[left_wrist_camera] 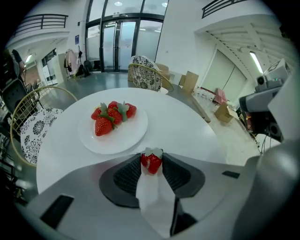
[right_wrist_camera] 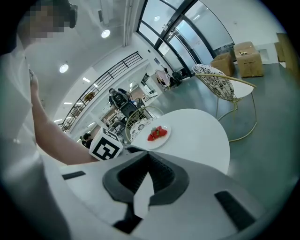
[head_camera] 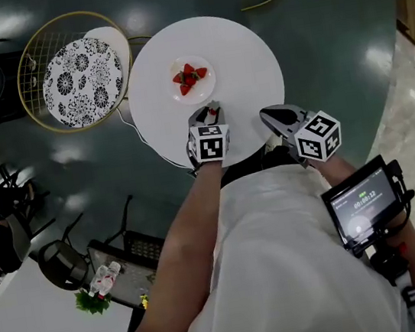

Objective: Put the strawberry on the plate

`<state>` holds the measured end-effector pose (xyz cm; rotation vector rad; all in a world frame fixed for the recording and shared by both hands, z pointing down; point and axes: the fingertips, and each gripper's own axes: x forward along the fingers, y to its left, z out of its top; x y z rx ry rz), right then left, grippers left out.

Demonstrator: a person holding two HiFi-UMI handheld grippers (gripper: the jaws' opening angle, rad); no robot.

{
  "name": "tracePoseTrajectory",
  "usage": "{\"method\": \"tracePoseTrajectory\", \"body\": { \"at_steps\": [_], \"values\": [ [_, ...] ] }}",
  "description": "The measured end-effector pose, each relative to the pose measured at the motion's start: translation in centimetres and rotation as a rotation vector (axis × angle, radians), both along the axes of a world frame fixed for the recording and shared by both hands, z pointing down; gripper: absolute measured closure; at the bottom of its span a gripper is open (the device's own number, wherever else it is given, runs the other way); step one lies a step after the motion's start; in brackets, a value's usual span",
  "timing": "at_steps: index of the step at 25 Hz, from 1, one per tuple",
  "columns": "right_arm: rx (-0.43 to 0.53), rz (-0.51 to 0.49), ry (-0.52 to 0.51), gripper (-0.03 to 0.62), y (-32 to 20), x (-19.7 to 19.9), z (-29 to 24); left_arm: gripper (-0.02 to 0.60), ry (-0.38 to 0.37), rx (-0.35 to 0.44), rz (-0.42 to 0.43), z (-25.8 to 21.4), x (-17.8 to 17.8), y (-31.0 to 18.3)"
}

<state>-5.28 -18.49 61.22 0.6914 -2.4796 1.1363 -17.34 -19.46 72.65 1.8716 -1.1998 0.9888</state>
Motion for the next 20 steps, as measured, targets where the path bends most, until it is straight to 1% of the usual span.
{"method": "tracePoseTrajectory", "body": {
  "at_steps": [3,8,13,16,20],
  "values": [
    [0.002,-0.002,-0.005,0.588,-0.2,-0.3,-0.2,0.446,0.013,0.009,-0.016,-0.7,-0.2,-0.1],
    [0.016,-0.017,-0.017,0.588,-0.1,-0.8,-0.5,0.446,0.06,0.069,-0.091,-3.2,-0.9,-1.1],
    [0.026,-0.027,-0.021,0.587,-0.3,-1.2,-0.7,0.446,0.08,0.098,-0.161,-4.3,-2.2,-2.8],
    [0.026,-0.025,-0.014,0.588,-0.4,-1.0,-0.6,0.446,0.087,0.094,-0.197,-4.1,-2.6,-4.1],
    [0.015,-0.012,0.001,0.587,-0.4,-0.6,-0.3,0.446,0.124,0.051,-0.278,-3.0,-3.1,-5.0]
  ]
}}
